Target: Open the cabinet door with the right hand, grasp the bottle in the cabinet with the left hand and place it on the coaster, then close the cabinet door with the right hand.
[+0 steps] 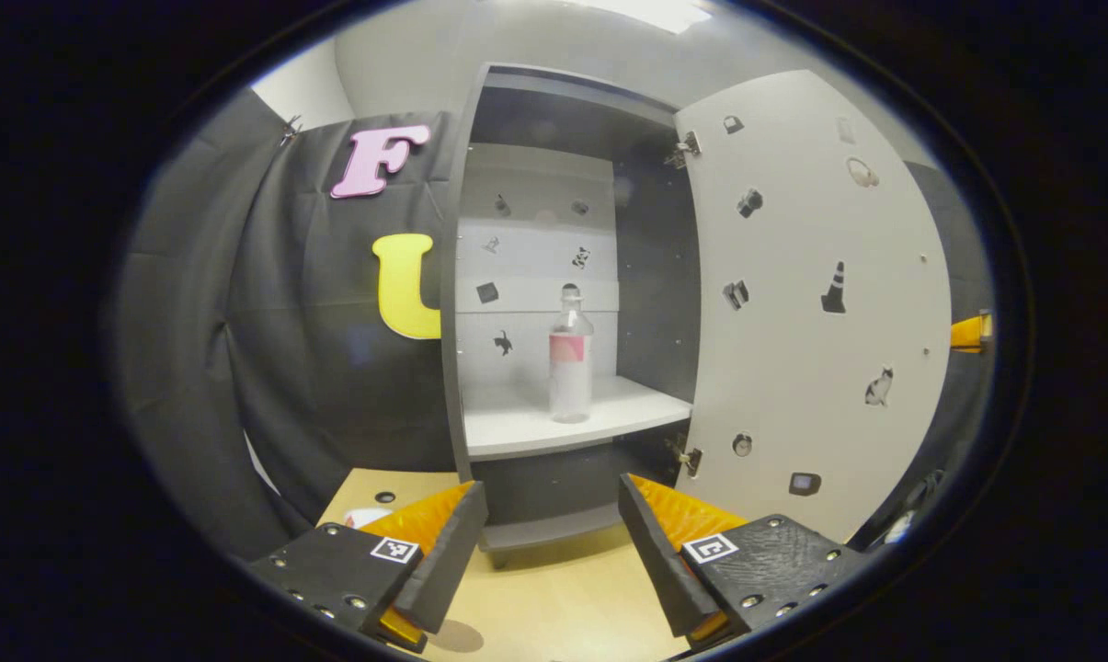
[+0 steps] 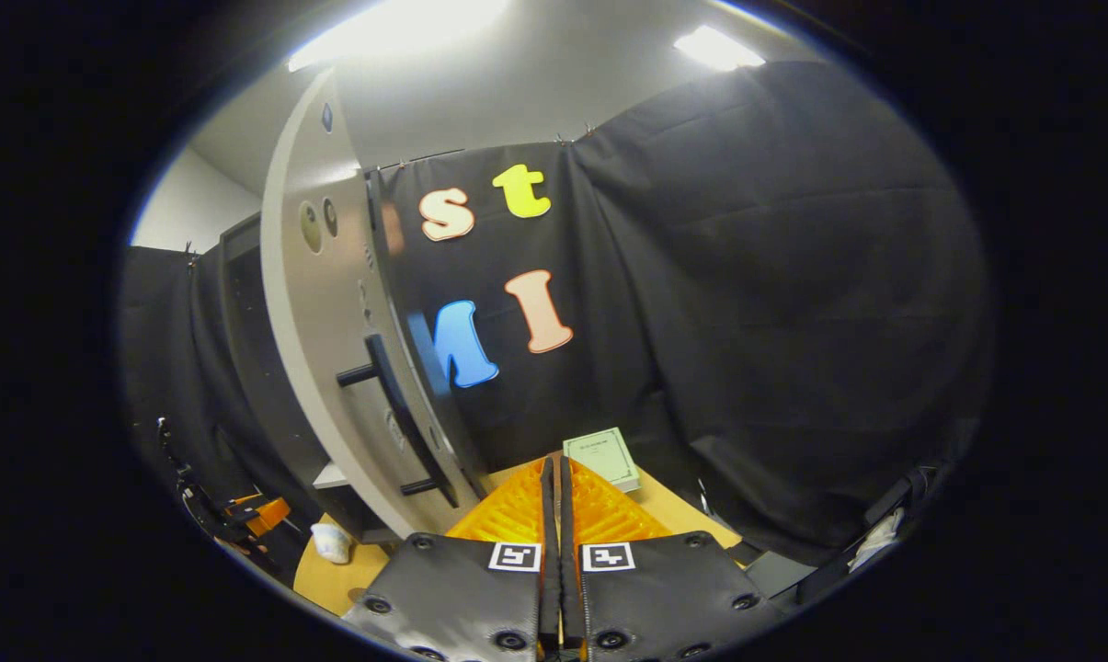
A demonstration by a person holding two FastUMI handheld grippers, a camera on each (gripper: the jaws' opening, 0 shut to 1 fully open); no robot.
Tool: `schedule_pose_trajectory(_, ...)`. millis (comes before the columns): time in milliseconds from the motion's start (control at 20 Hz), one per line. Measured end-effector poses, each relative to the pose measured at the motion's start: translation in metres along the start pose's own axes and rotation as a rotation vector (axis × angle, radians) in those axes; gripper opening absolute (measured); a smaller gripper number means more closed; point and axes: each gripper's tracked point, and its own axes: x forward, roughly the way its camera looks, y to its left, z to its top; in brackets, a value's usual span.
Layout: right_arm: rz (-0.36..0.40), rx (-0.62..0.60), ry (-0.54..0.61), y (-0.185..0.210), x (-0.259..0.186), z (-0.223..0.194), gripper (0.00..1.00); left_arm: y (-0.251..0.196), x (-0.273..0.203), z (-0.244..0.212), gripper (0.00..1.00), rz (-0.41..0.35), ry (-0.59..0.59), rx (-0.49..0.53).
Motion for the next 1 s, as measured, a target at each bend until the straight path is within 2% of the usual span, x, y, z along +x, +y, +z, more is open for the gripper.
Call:
schedule_pose_trajectory(200,-0.040,-0.042,-0.017,-0.018,0.030,0.018,0.00,-0.001,0.028,0.032,0.87,0.006,-0.048,-0.022)
schedule_pose_trajectory(350,-0.042,-0.043,-0.017,-0.022,0.070,0.029,0.02,-0.004,0.058,0.062,0.88,0.008,-0.085,-0.042)
schedule_pose_trajectory(400,-0.053,-0.056,-0.017,-0.026,0.085,0.030,0.00,-0.005,0.067,0.070,0.88,0.009,-0.088,-0.047)
schedule_pose_trajectory(600,-0.055,-0.109,-0.008,-0.033,0.138,0.036,0.05,-0.006,0.114,0.089,0.87,0.020,-0.088,-0.057)
schedule_pose_trajectory(650,-0.048,-0.109,-0.006,-0.032,0.149,0.037,0.08,-0.007,0.124,0.092,0.88,0.025,-0.087,-0.060)
schedule_pose_trajectory(700,-0.041,-0.107,-0.003,-0.033,0.158,0.036,0.17,-0.007,0.135,0.094,0.88,0.026,-0.089,-0.063)
schedule_pose_trajectory(800,-0.020,-0.109,-0.005,-0.033,0.175,0.035,0.24,-0.008,0.153,0.095,0.88,0.028,-0.089,-0.057)
schedule_pose_trajectory(850,-0.016,-0.112,-0.006,-0.034,0.184,0.034,0.24,-0.010,0.161,0.094,0.87,0.025,-0.087,-0.050)
schedule_pose_trajectory(900,-0.018,-0.112,0.002,-0.037,0.191,0.031,0.38,-0.013,0.171,0.092,0.88,0.021,-0.082,-0.042)
schedule_pose_trajectory(950,-0.012,-0.104,0.011,-0.038,0.197,0.028,0.37,-0.016,0.180,0.090,0.88,0.012,-0.078,-0.034)
schedule_pose_trajectory(1000,0.003,-0.091,0.024,-0.035,0.203,0.024,0.55,-0.018,0.190,0.087,0.87,0.005,-0.073,-0.027)
